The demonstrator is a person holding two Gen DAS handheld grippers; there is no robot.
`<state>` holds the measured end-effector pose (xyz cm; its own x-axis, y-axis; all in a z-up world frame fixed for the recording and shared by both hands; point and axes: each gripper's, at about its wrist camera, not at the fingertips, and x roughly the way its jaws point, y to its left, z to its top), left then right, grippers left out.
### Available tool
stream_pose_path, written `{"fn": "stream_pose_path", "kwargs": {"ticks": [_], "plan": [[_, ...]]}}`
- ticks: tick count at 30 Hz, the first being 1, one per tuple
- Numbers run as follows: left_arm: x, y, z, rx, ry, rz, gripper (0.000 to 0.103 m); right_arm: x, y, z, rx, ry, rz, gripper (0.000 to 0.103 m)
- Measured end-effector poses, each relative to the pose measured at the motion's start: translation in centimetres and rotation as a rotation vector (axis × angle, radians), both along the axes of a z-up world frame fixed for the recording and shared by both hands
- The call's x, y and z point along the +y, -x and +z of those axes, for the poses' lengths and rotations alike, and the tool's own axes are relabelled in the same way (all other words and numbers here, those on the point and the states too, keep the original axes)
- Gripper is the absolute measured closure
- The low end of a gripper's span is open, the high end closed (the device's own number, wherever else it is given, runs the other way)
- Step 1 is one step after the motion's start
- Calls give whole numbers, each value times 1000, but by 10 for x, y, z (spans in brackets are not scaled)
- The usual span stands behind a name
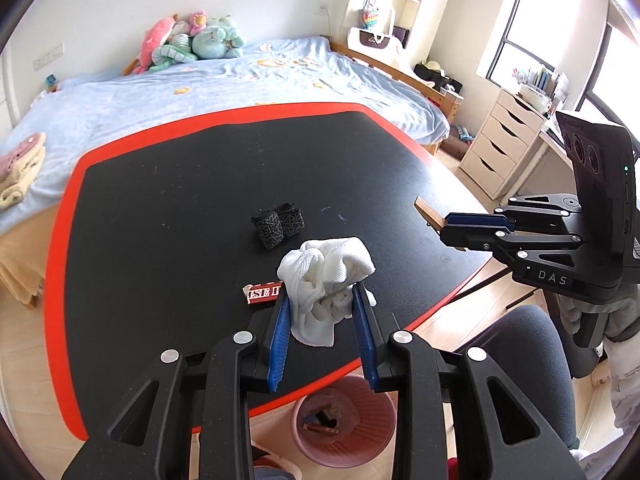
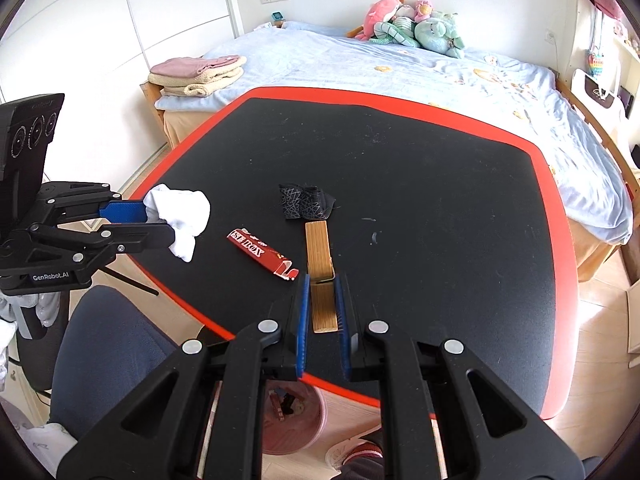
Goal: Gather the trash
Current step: 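Carry the white sock and wooden clothespin over the pink wastebasket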
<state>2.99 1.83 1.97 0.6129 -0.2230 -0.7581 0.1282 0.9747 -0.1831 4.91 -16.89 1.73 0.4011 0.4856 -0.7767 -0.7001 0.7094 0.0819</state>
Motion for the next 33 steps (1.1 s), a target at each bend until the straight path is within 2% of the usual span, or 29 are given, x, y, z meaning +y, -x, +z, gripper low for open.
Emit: {"fn": "stream_pose_path", "kwargs": {"ticks": [9, 17, 27, 33], "plan": [[-8, 38, 0, -5, -9, 2, 74, -14, 58, 6, 9, -12, 41, 91], [-20, 64, -11, 13, -11, -14, 74, -25, 92, -5, 48, -16, 56, 91], [-36, 85, -35, 62, 12, -41, 74, -26, 118, -30, 112, -2, 77, 91], [-40, 94, -42, 76, 21, -50, 74, -23, 123, -35, 123, 1, 88, 91]]}}
